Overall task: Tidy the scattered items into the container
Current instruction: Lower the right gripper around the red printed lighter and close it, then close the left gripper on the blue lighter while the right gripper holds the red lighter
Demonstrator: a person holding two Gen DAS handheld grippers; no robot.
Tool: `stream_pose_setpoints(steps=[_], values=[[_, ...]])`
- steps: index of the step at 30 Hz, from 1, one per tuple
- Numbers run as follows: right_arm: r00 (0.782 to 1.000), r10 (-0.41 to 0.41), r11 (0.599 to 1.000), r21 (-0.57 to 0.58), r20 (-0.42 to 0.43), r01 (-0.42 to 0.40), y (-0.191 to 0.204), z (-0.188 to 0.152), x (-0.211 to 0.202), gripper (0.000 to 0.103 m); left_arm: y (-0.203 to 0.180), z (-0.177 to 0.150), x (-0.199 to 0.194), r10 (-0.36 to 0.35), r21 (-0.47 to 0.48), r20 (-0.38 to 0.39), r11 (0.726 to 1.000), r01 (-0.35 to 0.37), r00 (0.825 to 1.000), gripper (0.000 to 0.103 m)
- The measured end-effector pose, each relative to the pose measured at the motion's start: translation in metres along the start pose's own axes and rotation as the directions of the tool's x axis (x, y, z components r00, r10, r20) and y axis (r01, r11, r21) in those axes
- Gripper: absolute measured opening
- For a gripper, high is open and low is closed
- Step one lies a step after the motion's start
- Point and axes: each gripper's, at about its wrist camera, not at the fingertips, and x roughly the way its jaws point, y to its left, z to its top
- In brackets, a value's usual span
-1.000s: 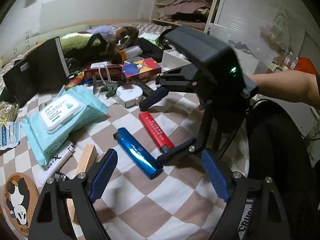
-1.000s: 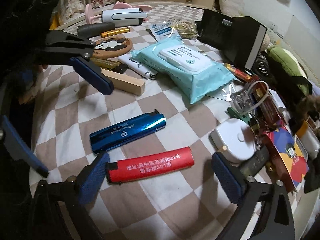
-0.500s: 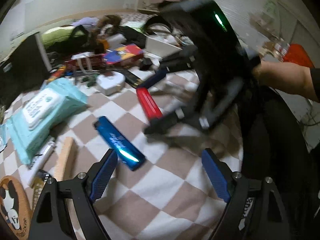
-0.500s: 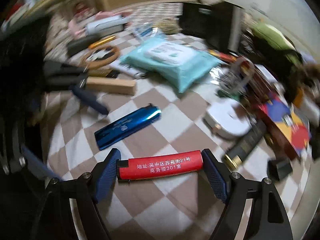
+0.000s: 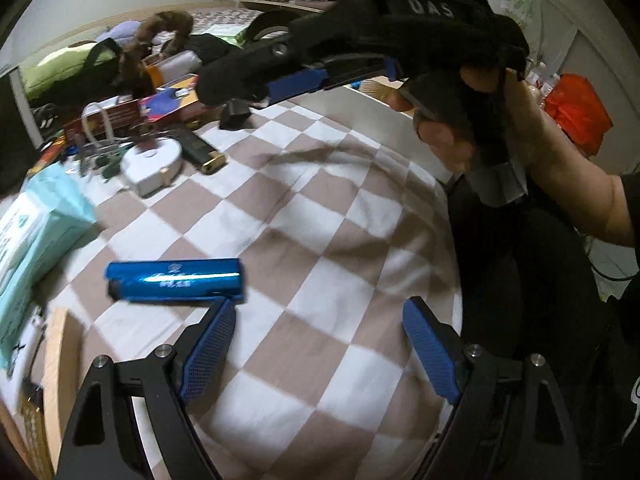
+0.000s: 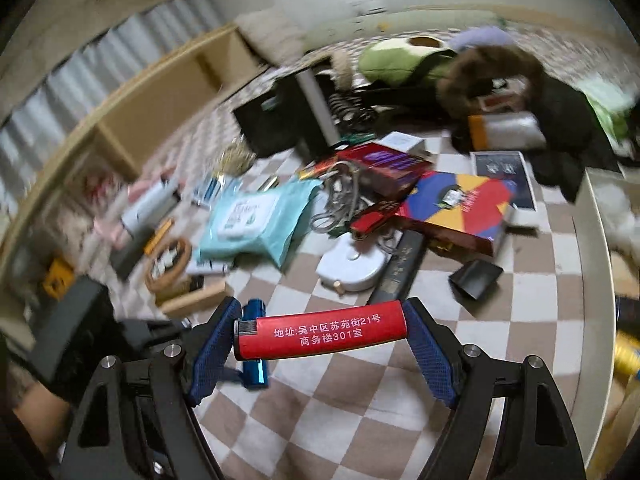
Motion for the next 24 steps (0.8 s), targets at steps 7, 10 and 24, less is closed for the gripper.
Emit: stream_pose_setpoints(steps=[7,10,24], values=[[1.0,0.008,0.995,0.1,0.02,-0.01,-0.019,-0.007,-0.006,0.082,-0.002,0.005,-0.006,0.076,-0.021,0.056,0.997,-0.074,0.996,0.086],[1.0,0.012,0.99,0.141,0.029,-0.016,-0.027,-0.01,-0.008,0.082,0.002,0.006,-0.013,0.154,-0.054,0.097,0.987,-0.149,0.983,0.086],[0.998,0.039,0.98,0.194,0.039,-0.046,-0.037,-0.016,-0.01,0.082,0.037,0.009,0.003,0.382,-0.152,0.032,0.915,-0.373,0.924,0.087]])
